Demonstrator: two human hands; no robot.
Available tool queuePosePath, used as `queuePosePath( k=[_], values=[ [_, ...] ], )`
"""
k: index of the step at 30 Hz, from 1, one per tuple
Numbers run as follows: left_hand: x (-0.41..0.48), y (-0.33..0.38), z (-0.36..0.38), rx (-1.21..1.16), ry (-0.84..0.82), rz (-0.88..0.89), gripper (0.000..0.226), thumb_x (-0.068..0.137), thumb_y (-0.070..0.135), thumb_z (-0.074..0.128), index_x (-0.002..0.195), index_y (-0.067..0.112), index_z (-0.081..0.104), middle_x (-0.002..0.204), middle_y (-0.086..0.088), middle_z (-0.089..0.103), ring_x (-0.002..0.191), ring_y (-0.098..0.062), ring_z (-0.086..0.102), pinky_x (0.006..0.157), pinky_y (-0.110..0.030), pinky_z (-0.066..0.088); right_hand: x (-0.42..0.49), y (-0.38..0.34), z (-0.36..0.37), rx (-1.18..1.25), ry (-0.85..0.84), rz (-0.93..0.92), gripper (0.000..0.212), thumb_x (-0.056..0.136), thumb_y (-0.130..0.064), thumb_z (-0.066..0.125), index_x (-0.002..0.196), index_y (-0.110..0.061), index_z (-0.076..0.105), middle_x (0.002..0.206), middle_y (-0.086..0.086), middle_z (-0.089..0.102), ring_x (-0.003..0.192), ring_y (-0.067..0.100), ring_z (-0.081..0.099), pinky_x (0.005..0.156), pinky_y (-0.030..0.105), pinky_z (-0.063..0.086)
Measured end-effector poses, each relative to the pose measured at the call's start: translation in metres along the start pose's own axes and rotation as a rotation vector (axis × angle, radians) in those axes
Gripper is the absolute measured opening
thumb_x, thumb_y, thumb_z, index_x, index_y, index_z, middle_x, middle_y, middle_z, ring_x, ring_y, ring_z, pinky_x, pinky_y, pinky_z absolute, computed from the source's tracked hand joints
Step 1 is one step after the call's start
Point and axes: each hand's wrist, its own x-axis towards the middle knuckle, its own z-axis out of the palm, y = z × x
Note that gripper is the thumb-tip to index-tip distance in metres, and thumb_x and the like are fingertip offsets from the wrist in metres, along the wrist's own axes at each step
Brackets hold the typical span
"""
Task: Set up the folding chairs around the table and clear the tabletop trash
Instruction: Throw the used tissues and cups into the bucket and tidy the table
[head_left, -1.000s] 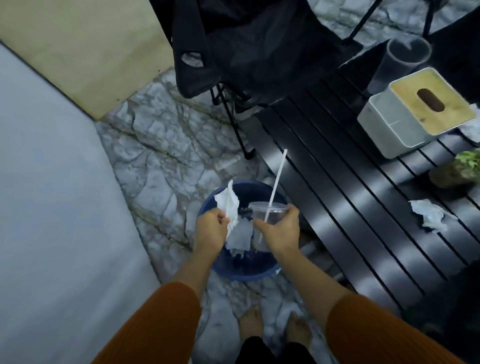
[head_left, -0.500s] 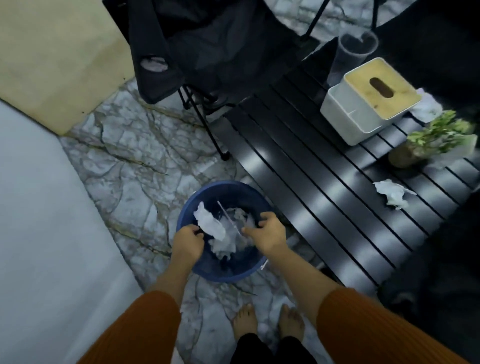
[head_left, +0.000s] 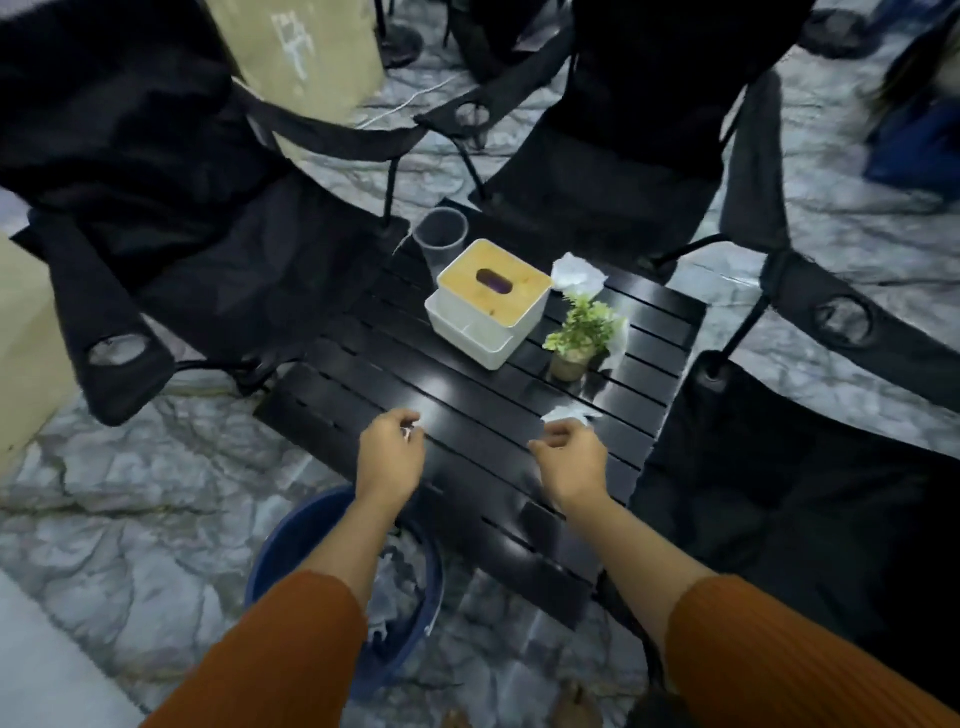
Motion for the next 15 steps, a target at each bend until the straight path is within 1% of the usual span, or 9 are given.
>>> queuePosePath(
  k=[3, 4, 7, 9, 11, 13, 15],
  values=[
    [0.003, 0.049, 0.026, -0.003, -0.044, 0.070, 0.022, 0.091, 0.012, 0.059, 0.111, 0.009, 0.067, 0.107, -0.010, 0.069, 0.095, -0.022, 0.062, 0.084, -0.026, 0.046, 0.016, 0.004, -0.039, 0.035, 0.094, 0.046, 0.021, 0.084, -0.009, 0.065, 0.105, -0.009, 0.063, 0.087, 0.003, 0.062, 0.079, 0.022, 0.059, 0.069, 0.027, 0.045],
    [0.004, 0.062, 0.035, 0.000, -0.062, 0.082, 0.022, 0.090, 0.013, 0.060, 0.110, 0.009, 0.067, 0.106, -0.010, 0.069, 0.095, -0.022, 0.062, 0.085, -0.027, 0.048, 0.021, 0.005, -0.050, 0.035, 0.118, 0.061, 0.021, 0.084, -0.009, 0.064, 0.104, -0.010, 0.063, 0.088, 0.003, 0.062, 0.082, 0.023, 0.061, 0.071, 0.027, 0.045],
    [0.006, 0.085, 0.065, 0.016, -0.112, 0.121, 0.022, 0.088, 0.016, 0.062, 0.108, 0.010, 0.069, 0.105, -0.007, 0.069, 0.098, -0.022, 0.063, 0.087, -0.030, 0.050, 0.039, 0.014, -0.076, 0.038, 0.180, 0.080, 0.023, 0.084, -0.006, 0.062, 0.106, -0.008, 0.064, 0.093, 0.007, 0.064, 0.096, 0.028, 0.063, 0.082, 0.031, 0.048],
    [0.008, 0.090, 0.088, 0.057, -0.156, 0.146, 0.023, 0.086, 0.019, 0.065, 0.107, 0.013, 0.069, 0.108, -0.005, 0.068, 0.101, -0.020, 0.061, 0.089, -0.030, 0.048, 0.053, 0.022, -0.085, 0.038, 0.197, 0.085, 0.029, 0.085, -0.006, 0.062, 0.114, -0.006, 0.061, 0.102, 0.010, 0.064, 0.103, 0.029, 0.062, 0.084, 0.029, 0.046],
    [0.011, 0.089, 0.113, 0.108, -0.212, 0.185, 0.025, 0.085, 0.021, 0.067, 0.109, 0.013, 0.068, 0.113, -0.005, 0.066, 0.106, -0.021, 0.059, 0.093, -0.032, 0.047, 0.070, 0.030, -0.089, 0.030, 0.203, 0.075, 0.037, 0.086, -0.010, 0.066, 0.122, -0.006, 0.056, 0.119, 0.013, 0.062, 0.108, 0.027, 0.060, 0.084, 0.027, 0.043],
    [0.016, 0.086, 0.139, 0.158, -0.249, 0.236, 0.031, 0.084, 0.023, 0.069, 0.113, 0.013, 0.066, 0.117, -0.005, 0.063, 0.111, -0.023, 0.057, 0.097, -0.034, 0.046, 0.093, 0.037, -0.088, 0.015, 0.225, 0.050, 0.046, 0.085, -0.015, 0.070, 0.126, -0.008, 0.052, 0.129, 0.012, 0.057, 0.114, 0.026, 0.056, 0.089, 0.029, 0.042],
    [0.022, 0.081, 0.164, 0.214, -0.275, 0.283, 0.038, 0.083, 0.028, 0.070, 0.119, 0.017, 0.063, 0.121, -0.003, 0.059, 0.117, -0.023, 0.050, 0.099, -0.035, 0.044, 0.117, 0.041, -0.084, -0.008, 0.254, 0.009, 0.053, 0.083, -0.017, 0.073, 0.130, -0.011, 0.048, 0.135, 0.010, 0.052, 0.118, 0.025, 0.053, 0.092, 0.031, 0.042]
  ],
)
